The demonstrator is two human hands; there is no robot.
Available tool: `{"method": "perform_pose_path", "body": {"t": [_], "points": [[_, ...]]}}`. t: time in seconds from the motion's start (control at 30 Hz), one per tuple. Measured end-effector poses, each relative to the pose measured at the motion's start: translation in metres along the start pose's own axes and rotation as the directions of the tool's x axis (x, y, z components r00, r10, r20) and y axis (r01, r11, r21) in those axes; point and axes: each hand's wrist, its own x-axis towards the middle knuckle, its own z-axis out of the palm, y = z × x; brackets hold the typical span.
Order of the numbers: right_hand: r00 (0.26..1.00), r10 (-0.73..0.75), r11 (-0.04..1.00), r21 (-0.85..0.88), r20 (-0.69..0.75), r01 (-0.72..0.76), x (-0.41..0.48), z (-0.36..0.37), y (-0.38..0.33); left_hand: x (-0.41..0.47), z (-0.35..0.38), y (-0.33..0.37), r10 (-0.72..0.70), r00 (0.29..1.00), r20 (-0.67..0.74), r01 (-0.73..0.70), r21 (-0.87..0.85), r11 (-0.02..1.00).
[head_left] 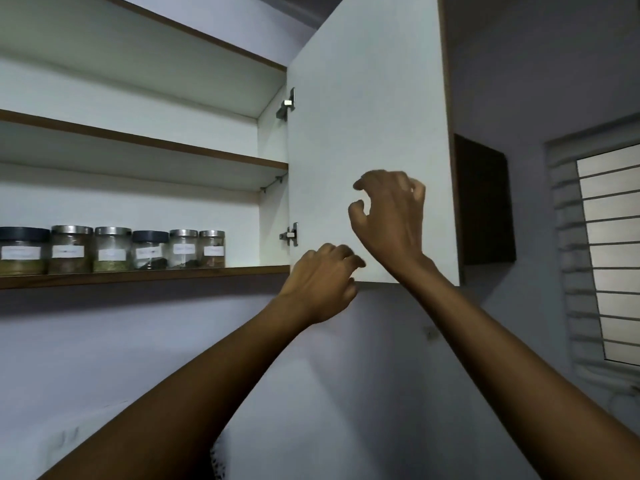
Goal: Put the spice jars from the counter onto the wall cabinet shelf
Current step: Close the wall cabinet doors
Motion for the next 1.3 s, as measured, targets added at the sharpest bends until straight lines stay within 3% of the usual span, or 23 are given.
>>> {"method": "perform_pose_path", "body": {"t": [0.13,0.23,0.33,0.5,0.63,0.77,1.07,1.3], "points": [[0.997,0.075,0.991,-0.109,-0.011,-0.076,0.009,-0.015,0.047,0.038,0.019,0.045,-0.141,0.988,-0.054,0.124,-0.248,0.961],[0.970,0.241,0.967,-0.091,0.035,-0.237,0.020,-0.018,0.083,0.067,0.039,0.078,-0.282,0.954,0.106,0.298,-0.465,0.834],[0.918,0.366,0.921,0.081,0.155,-0.381,0.026,-0.013,0.112,0.091,0.056,0.103,-0.390,0.895,0.218,0.442,-0.555,0.704],[0.871,0.368,0.722,0.490,0.326,-0.488,0.026,0.000,0.135,0.109,0.070,0.129,-0.519,0.843,0.140,0.488,-0.602,0.631],[0.855,0.331,0.490,0.702,0.399,-0.517,0.023,0.003,0.135,0.112,0.073,0.132,-0.532,0.837,0.127,0.497,-0.583,0.643],[0.856,0.261,0.393,0.761,0.446,-0.516,0.021,0.001,0.134,0.108,0.077,0.129,-0.548,0.832,0.091,0.493,-0.574,0.654],[0.874,0.254,0.408,0.774,0.413,-0.484,0.022,0.001,0.094,0.083,0.059,0.108,-0.517,0.851,0.091,0.441,-0.658,0.611],[0.891,0.254,0.491,0.744,0.376,-0.453,0.022,0.000,0.046,0.050,0.028,0.082,-0.458,0.881,0.120,0.392,-0.726,0.564]]}}
